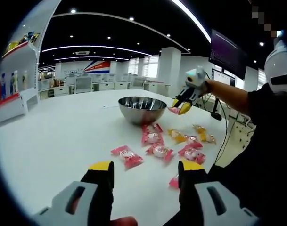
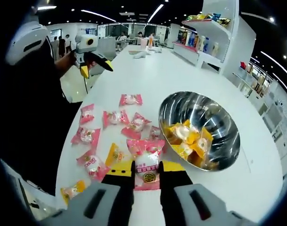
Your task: Pick up the marshmallows scattered on the table and place them into the bowl on the table
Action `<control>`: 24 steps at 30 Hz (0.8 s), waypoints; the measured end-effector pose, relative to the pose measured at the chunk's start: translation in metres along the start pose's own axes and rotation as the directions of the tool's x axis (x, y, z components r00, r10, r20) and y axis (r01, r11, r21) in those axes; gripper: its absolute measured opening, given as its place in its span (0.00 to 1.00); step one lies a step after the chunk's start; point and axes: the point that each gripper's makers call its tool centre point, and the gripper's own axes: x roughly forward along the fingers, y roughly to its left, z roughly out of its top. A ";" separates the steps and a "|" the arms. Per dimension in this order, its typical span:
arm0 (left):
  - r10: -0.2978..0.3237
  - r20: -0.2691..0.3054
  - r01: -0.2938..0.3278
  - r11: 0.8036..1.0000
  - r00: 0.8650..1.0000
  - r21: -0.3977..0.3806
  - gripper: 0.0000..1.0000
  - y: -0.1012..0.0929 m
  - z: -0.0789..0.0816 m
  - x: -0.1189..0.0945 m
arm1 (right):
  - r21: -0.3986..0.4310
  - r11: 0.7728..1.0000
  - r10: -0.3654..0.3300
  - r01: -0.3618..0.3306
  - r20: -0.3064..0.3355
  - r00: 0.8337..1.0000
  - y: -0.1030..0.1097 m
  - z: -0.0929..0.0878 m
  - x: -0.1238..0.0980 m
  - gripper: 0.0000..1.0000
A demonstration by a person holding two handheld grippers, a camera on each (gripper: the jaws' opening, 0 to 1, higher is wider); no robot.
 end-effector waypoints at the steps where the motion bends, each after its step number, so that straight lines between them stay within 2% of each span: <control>1: 0.001 0.001 -0.001 1.000 1.000 -0.001 0.55 0.000 0.000 -0.001 | 0.010 1.000 -0.007 0.007 0.012 1.000 -0.002 0.003 -0.001 0.21; 7: 0.008 0.005 -0.008 1.000 1.000 -0.003 0.55 0.001 0.000 -0.004 | 0.082 0.994 -0.081 0.074 0.089 0.993 -0.022 0.022 -0.005 0.21; 12: 0.007 0.005 -0.007 1.000 1.000 -0.005 0.55 0.001 -0.001 -0.004 | 0.153 0.977 -0.172 0.150 0.145 0.974 -0.046 0.036 -0.006 0.21; 15: 0.005 0.004 -0.005 1.000 1.000 -0.004 0.55 0.001 -0.001 -0.002 | 0.175 0.967 -0.215 0.187 0.156 0.964 -0.058 0.039 -0.006 0.21; 20: -0.008 0.007 0.008 1.000 1.000 -0.001 0.55 -0.002 0.000 -0.001 | 0.263 0.923 -0.329 0.280 0.166 0.930 -0.089 0.042 -0.006 0.21; 24: -0.005 0.008 0.005 1.000 1.000 -0.003 0.55 0.000 -0.001 -0.002 | 0.310 0.897 -0.380 0.316 0.171 0.909 -0.104 0.042 -0.006 0.21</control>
